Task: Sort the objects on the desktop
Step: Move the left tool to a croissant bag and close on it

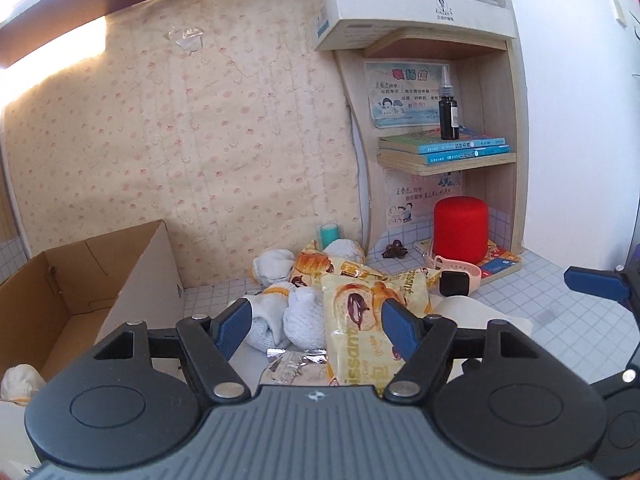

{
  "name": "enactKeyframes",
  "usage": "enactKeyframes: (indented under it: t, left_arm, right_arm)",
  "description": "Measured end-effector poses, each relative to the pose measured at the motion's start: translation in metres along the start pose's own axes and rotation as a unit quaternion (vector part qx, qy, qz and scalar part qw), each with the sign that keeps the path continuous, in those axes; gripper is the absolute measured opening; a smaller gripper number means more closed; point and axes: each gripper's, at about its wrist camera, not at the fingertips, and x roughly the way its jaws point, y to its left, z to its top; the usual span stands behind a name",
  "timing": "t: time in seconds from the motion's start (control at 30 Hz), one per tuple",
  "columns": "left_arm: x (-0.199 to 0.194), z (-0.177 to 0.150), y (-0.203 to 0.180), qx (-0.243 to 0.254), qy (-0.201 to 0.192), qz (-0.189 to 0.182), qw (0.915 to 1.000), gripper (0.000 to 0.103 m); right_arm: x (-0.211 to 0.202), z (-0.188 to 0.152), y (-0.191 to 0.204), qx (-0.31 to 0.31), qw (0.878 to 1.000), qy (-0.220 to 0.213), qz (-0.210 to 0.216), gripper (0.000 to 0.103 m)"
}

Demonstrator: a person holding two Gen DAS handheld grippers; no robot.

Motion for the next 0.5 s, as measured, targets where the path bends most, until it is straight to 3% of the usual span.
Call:
enactKeyframes:
  t: [0.17, 0.5]
  left_arm:
    - [0.026, -0.011, -0.024, 0.012, 0.025, 0.003, 0.9996, 0.075]
    - [0.058, -0.016, -0.037, 0.006, 0.048, 0.026, 0.9985, 0.075]
  right_arm:
    - [0.001, -0.01, -0.029, 0.031, 0.999, 0.008, -0.026, 0.098]
    - [0.008, -0.018, -0.065, 0.076, 0.996, 0.012, -0.036, 0.098]
